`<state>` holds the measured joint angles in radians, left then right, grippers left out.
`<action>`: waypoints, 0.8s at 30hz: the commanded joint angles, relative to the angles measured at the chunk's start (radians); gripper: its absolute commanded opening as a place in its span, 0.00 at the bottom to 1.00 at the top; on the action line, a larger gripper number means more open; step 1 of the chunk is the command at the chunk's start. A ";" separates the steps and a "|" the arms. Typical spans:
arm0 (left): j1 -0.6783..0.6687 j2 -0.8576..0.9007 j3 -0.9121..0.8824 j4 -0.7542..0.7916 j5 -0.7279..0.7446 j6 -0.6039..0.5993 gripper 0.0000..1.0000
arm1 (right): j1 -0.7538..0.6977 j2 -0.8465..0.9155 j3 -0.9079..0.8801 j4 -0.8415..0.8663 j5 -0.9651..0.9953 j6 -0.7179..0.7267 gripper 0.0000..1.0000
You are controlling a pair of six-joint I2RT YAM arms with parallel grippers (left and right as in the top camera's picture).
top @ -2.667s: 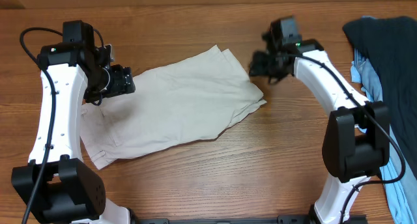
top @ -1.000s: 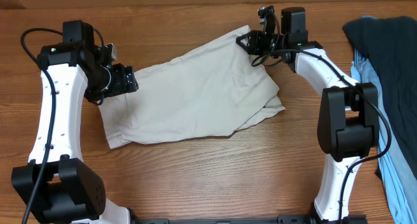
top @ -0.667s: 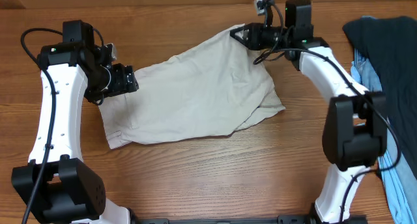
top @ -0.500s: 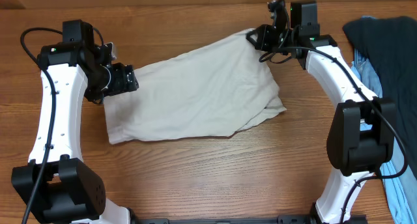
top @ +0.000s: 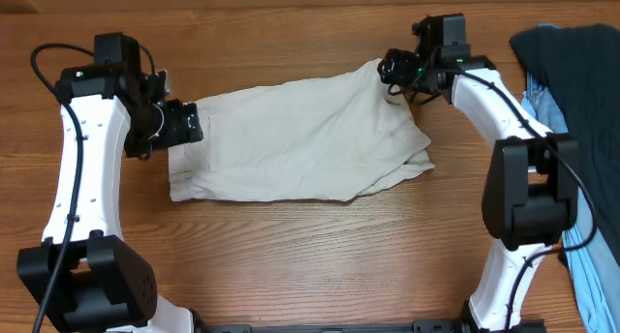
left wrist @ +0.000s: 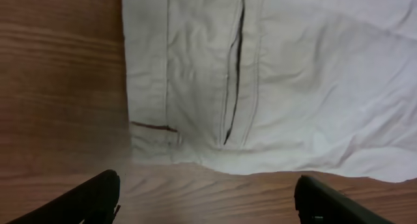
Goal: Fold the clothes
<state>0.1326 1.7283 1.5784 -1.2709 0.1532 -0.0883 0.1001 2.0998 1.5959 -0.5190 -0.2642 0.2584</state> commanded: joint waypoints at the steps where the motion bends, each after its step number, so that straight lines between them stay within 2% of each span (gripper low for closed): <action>1: 0.036 -0.005 0.000 -0.009 -0.045 -0.127 0.97 | 0.010 -0.161 0.010 -0.100 -0.156 0.006 0.66; 3: 0.081 0.001 -0.001 0.005 -0.044 -0.236 1.00 | 0.052 -0.173 0.010 -0.194 -0.393 0.008 0.53; 5: 0.114 0.008 -0.008 0.019 -0.024 -0.261 1.00 | 0.101 -0.167 0.005 -0.236 -0.453 0.003 0.50; 8: 0.177 0.019 -0.069 0.065 0.044 -0.283 1.00 | 0.240 -0.161 -0.011 -0.238 -0.435 -0.051 0.47; 10: 0.205 0.019 -0.189 0.152 0.167 -0.282 1.00 | 0.348 -0.146 -0.013 -0.217 -0.321 -0.049 0.40; 12: 0.200 0.019 -0.314 0.248 0.223 -0.282 0.97 | 0.414 -0.111 -0.013 -0.172 -0.283 -0.044 0.28; 14: 0.187 0.019 -0.417 0.342 0.258 -0.291 0.94 | 0.447 -0.065 -0.013 -0.140 -0.282 -0.020 0.26; 16: 0.186 0.019 -0.550 0.459 0.259 -0.390 0.93 | 0.477 0.020 -0.013 -0.106 -0.281 0.007 0.20; 17: 0.191 0.019 -0.592 0.512 0.266 -0.410 0.98 | 0.478 0.045 -0.013 -0.104 -0.282 0.009 0.20; 19: 0.199 0.019 -0.645 0.597 0.285 -0.398 1.00 | 0.470 0.086 -0.013 -0.110 -0.266 0.036 0.20; 24: 0.202 0.019 -0.662 0.694 0.360 -0.105 1.00 | 0.413 0.124 -0.013 -0.150 -0.260 0.057 0.21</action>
<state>0.3347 1.7298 0.9440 -0.6125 0.4355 -0.3889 0.5526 2.2189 1.5826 -0.6605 -0.5404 0.2966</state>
